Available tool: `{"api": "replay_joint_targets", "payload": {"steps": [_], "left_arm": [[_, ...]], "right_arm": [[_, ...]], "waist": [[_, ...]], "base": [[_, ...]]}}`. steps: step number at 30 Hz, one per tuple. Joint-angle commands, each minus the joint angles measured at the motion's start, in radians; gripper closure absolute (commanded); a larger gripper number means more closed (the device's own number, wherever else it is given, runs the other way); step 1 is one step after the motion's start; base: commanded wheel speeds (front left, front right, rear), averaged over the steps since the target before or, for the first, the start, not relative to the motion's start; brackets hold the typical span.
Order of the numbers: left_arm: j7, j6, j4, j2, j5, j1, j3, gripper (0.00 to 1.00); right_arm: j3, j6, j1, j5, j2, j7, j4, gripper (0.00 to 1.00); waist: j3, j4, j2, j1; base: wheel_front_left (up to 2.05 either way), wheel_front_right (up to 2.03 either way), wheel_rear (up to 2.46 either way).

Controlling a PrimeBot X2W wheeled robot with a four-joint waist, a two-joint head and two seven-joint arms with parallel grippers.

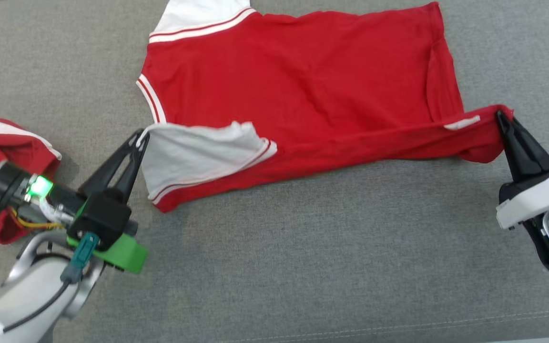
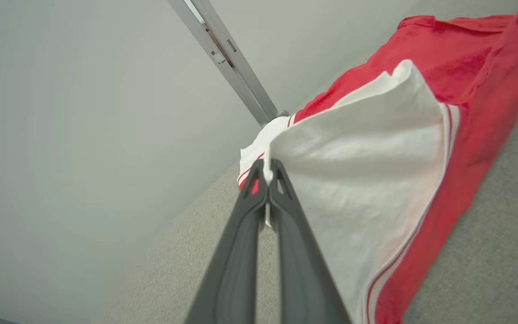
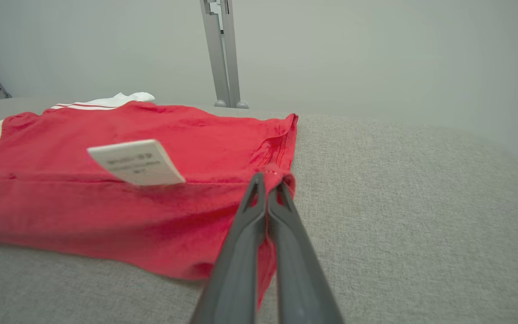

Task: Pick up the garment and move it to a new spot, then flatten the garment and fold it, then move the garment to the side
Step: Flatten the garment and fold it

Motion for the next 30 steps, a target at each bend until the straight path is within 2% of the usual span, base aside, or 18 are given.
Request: {"api": "replay_joint_targets", "payload": {"steps": [1,9,16,17,18,19,22,25,30], "left_arm": [[-0.004,-0.016,0.025,-0.013,0.01,-0.039,-0.003,1.0],[-0.009,-0.12,0.202,-0.081,0.009,-0.184,-0.02,1.0],[-0.058,-0.169,0.351,-0.145,0.037,-0.262,-0.05,1.0],[-0.062,-0.18,0.373,-0.158,0.027,-0.265,-0.054,0.97],[-0.068,-0.185,0.389,-0.166,0.02,-0.268,-0.055,0.65],[-0.072,-0.181,0.408,-0.178,0.013,-0.269,-0.05,0.0],[-0.09,-0.156,0.435,-0.21,-0.011,-0.242,-0.038,0.0],[-0.104,-0.11,0.412,-0.229,-0.061,-0.169,-0.007,0.0],[-0.113,-0.041,0.33,-0.257,-0.203,0.02,0.054,0.0]], "right_arm": [[0.005,-0.002,-0.026,-0.003,-0.001,-0.003,0.018,1.0],[0.033,-0.002,-0.13,-0.013,-0.016,-0.003,0.078,1.0],[0.066,-0.002,-0.174,-0.003,-0.017,-0.003,0.121,1.0],[0.077,-0.002,-0.179,0.007,-0.014,-0.003,0.128,0.89],[0.079,-0.002,-0.182,0.014,-0.013,-0.003,0.132,0.56],[0.075,-0.002,-0.186,0.016,-0.014,-0.003,0.133,0.0],[0.058,-0.002,-0.172,-0.002,-0.012,-0.003,0.12,0.0],[0.026,-0.002,-0.129,-0.028,-0.013,-0.003,0.079,0.0],[-0.036,-0.002,-0.035,-0.067,0.003,-0.003,0.003,0.0]], "waist": [[0.03,0.011,-0.0001,0.0001],[0.104,0.017,-0.0001,0.0001],[0.133,0.024,-0.0001,0.0001],[0.133,0.025,-0.0001,0.0001],[0.132,0.025,-0.0001,0.0001],[0.128,0.025,-0.0001,0.0001],[0.107,0.029,-0.0001,0.0001],[0.071,0.028,-0.0001,0.0001],[0.007,0.026,-0.0001,0.0001]], "base": [[0.0,0.0,0.0],[0.0,0.0,0.0],[0.0,0.0,0.0],[0.0,0.0,0.0],[0.0,0.0,0.0],[0.0,0.0,0.0],[0.0,0.0,0.0],[0.0,0.0,0.0],[0.0,0.0,0.0]]}}
